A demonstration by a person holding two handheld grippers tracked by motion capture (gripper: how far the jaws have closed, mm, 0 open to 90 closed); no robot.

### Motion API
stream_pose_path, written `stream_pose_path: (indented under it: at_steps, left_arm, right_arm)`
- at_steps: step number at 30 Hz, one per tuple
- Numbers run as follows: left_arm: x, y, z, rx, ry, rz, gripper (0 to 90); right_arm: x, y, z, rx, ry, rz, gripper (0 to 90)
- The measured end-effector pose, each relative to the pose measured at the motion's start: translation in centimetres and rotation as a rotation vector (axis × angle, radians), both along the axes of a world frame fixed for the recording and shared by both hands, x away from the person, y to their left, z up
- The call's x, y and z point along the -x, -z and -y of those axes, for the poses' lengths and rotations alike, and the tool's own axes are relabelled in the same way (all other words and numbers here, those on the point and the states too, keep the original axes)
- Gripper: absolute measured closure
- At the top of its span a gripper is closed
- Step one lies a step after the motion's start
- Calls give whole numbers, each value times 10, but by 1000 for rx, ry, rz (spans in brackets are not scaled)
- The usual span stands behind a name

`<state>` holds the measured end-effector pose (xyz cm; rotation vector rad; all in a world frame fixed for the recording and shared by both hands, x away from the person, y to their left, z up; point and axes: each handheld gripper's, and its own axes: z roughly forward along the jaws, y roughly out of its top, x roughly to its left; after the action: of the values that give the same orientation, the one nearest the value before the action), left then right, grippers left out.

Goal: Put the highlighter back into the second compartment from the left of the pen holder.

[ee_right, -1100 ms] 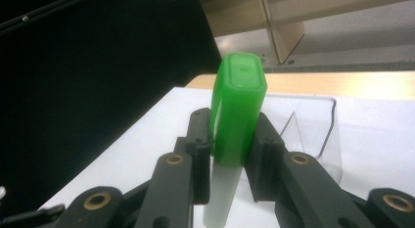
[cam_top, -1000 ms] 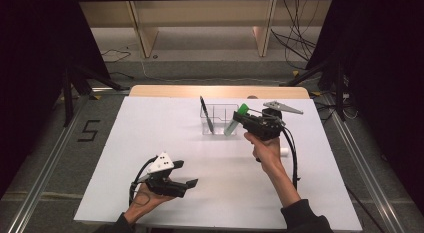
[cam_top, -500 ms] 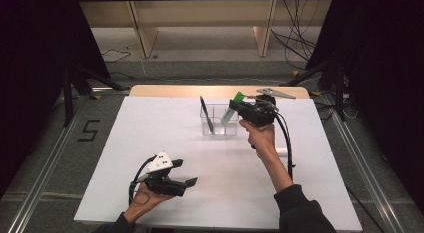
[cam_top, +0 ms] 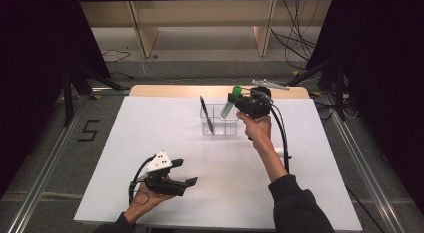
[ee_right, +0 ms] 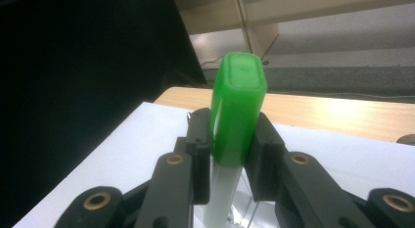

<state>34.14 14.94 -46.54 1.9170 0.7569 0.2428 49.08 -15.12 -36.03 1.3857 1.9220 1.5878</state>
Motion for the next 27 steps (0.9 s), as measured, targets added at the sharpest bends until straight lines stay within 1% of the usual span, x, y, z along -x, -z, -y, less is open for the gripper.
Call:
stream_pose_path:
  at_steps: [5, 10, 13, 16, 20, 27]
  left_arm:
    - [0, 0, 0, -9, 6, 2, 162]
    - [0, -1, 0, 1, 4, 1, 162]
    - [-1, -1, 0, -3, 6, -1, 162]
    - [0, -1, 1, -7, 11, -1, 162]
    - [0, -1, 1, -4, 10, -1, 162]
    - [0, -1, 2, -4, 11, 0, 162]
  right_arm:
    - [-7, 2, -2, 11, 15, -10, 752]
    - [-15, 4, -4, 18, 36, -22, 752]
    - [-18, 5, -8, 35, 38, -25, 752]
    - [-20, 6, -14, 63, 39, -24, 752]
    - [-26, 8, -20, 76, 43, -32, 751]
    - [-32, 13, -27, 113, 46, -48, 751]
